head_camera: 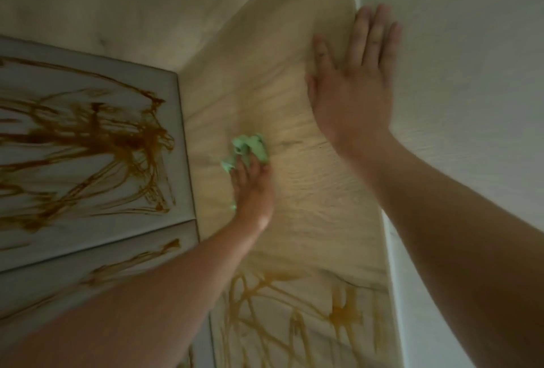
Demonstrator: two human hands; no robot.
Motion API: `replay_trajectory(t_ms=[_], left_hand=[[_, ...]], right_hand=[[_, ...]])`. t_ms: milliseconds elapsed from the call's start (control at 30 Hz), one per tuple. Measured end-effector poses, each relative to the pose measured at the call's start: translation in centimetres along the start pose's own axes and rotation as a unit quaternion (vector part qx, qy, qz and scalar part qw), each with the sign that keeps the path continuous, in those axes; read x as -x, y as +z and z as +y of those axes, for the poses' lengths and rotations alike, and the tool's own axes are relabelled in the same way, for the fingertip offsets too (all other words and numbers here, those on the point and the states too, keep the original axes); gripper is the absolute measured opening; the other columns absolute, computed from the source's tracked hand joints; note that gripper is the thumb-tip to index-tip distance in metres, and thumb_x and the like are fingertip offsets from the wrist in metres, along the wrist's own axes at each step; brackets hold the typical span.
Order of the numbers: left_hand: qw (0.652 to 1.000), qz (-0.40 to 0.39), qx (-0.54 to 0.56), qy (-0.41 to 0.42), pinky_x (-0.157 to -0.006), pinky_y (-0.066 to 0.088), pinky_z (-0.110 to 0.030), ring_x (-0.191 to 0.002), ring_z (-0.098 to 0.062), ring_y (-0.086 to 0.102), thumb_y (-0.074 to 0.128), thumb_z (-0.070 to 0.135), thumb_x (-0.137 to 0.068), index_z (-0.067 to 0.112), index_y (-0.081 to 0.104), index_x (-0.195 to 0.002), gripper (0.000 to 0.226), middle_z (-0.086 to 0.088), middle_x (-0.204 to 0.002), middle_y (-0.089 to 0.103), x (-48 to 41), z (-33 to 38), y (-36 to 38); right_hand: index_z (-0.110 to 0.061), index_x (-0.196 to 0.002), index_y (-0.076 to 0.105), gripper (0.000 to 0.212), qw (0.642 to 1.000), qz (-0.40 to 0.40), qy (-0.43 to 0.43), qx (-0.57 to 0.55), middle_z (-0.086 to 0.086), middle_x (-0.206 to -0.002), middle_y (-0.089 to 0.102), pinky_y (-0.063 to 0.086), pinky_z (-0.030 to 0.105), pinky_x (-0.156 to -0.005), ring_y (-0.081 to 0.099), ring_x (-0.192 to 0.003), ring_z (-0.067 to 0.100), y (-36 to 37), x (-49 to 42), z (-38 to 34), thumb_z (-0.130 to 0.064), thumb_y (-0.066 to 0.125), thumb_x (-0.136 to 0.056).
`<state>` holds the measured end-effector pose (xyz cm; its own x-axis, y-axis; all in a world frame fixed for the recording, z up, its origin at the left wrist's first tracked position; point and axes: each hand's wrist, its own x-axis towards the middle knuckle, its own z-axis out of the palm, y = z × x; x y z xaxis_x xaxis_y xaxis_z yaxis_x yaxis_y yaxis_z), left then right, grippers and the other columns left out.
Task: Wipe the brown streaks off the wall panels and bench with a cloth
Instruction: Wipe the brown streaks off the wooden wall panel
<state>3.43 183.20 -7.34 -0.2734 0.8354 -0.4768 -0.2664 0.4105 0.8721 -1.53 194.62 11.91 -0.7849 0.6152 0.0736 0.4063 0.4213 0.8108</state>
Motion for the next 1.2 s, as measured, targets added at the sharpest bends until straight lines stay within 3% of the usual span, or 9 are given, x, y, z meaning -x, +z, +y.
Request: replay_trajectory(t_ms=[200, 333, 433, 533, 633, 767, 933, 1100, 1200], left_hand=[[0.985, -0.067, 0.076, 0.141, -0.126, -0.015, -0.035, -0.147, -0.006, -0.035, 0.017, 0.050, -0.108, 0.051, 0.002, -0.157, 0.052, 0.019, -0.163, -0.028, 8.8, 3.8, 2.0], [0.979, -0.026, -0.009, 0.203, -0.128, -0.008, -0.042, -0.159, -0.028, -0.012, 0.014, 0.038, -0.106, 0.023, 0.020, -0.164, 0.060, -0.006, -0.173, -0.001, 7.2, 0.7, 2.6], [0.993, -0.005, -0.016, 0.119, -0.127, 0.003, -0.058, -0.155, -0.048, 0.009, 0.020, 0.022, -0.111, -0.003, 0.029, -0.158, 0.053, -0.028, -0.166, 0.019, -0.6, -8.0, 3.7], [0.992, 0.012, 0.117, -0.045, -0.124, 0.021, -0.061, -0.156, -0.029, 0.023, 0.023, 0.075, -0.099, 0.035, 0.025, -0.160, 0.073, -0.002, -0.168, 0.027, -11.9, -20.9, 3.6], [0.968, 0.029, 0.207, -0.135, -0.125, 0.022, -0.054, -0.156, -0.021, 0.021, 0.034, 0.074, -0.088, 0.053, 0.020, -0.157, 0.073, 0.009, -0.170, 0.020, -10.1, -17.4, 2.6], [0.996, 0.037, 0.049, 0.069, -0.127, 0.003, -0.057, -0.158, -0.037, -0.005, 0.005, 0.029, -0.100, 0.014, 0.016, -0.165, 0.068, -0.016, -0.172, 0.000, 4.6, -1.3, 3.0], [0.975, -0.036, 0.091, 0.199, -0.127, -0.012, -0.038, -0.156, -0.012, -0.022, 0.016, 0.041, -0.111, 0.037, 0.009, -0.164, 0.053, 0.011, -0.172, -0.011, 10.9, -0.6, 5.3], [0.998, -0.013, 0.061, -0.032, -0.127, 0.004, -0.056, -0.157, -0.042, 0.001, 0.020, 0.033, -0.105, -0.005, 0.020, -0.159, 0.066, -0.027, -0.169, 0.005, 3.1, -9.1, 3.3], [0.965, 0.010, 0.194, -0.174, -0.129, 0.008, -0.049, -0.159, -0.027, 0.001, 0.030, 0.041, -0.105, 0.020, 0.007, -0.165, 0.068, -0.008, -0.173, -0.004, 0.6, -9.3, 2.1]], right_hand=[[-0.014, -0.142, 0.060, 0.040, 0.995, -0.007, -0.015, -0.098, 0.027, -0.165, 0.025, 0.022, 0.058, -0.124, 0.026, -0.152, 0.048, -1.7, 9.9, 0.2, -0.019, 0.051, -0.104], [-0.018, -0.149, 0.056, 0.042, 0.992, -0.001, -0.073, -0.099, 0.017, -0.167, 0.029, 0.022, 0.056, -0.125, 0.026, -0.153, 0.046, -1.5, 15.1, 1.6, -0.020, 0.047, -0.108], [-0.020, -0.151, 0.054, 0.043, 0.995, 0.019, -0.062, -0.080, 0.017, -0.165, 0.032, 0.024, 0.057, -0.124, 0.025, -0.152, 0.049, -0.4, 15.1, 1.1, -0.021, 0.045, -0.109], [-0.021, -0.150, 0.055, 0.042, 0.995, 0.043, -0.063, -0.070, 0.017, -0.164, 0.035, 0.026, 0.058, -0.122, 0.027, -0.151, 0.050, 0.0, 15.1, 1.0, -0.022, 0.046, -0.109], [-0.021, -0.150, 0.055, 0.041, 0.995, 0.048, -0.052, -0.068, 0.017, -0.164, 0.036, 0.024, 0.058, -0.123, 0.027, -0.151, 0.050, -0.2, 14.9, 0.9, -0.021, 0.045, -0.110], [-0.020, -0.154, 0.049, 0.044, 0.997, 0.010, -0.045, -0.067, 0.017, -0.167, 0.028, 0.017, 0.058, -0.125, 0.020, -0.153, 0.050, -0.8, 14.9, 0.8, -0.024, 0.041, -0.111], [-0.019, -0.155, 0.048, 0.047, 0.997, -0.022, -0.047, -0.059, 0.018, -0.169, 0.024, 0.014, 0.059, -0.126, 0.017, -0.154, 0.051, -1.4, 14.9, 0.8, -0.029, 0.042, -0.109], [-0.021, -0.149, 0.055, 0.041, 0.998, 0.014, -0.047, -0.050, 0.018, -0.164, 0.036, 0.024, 0.060, -0.122, 0.027, -0.150, 0.052, -0.4, 14.9, 0.6, -0.022, 0.041, -0.111], [-0.022, -0.149, 0.055, 0.040, 0.998, 0.030, -0.043, -0.040, 0.017, -0.163, 0.038, 0.026, 0.060, -0.122, 0.030, -0.149, 0.052, -0.4, 15.1, 0.5, -0.024, 0.041, -0.112]])
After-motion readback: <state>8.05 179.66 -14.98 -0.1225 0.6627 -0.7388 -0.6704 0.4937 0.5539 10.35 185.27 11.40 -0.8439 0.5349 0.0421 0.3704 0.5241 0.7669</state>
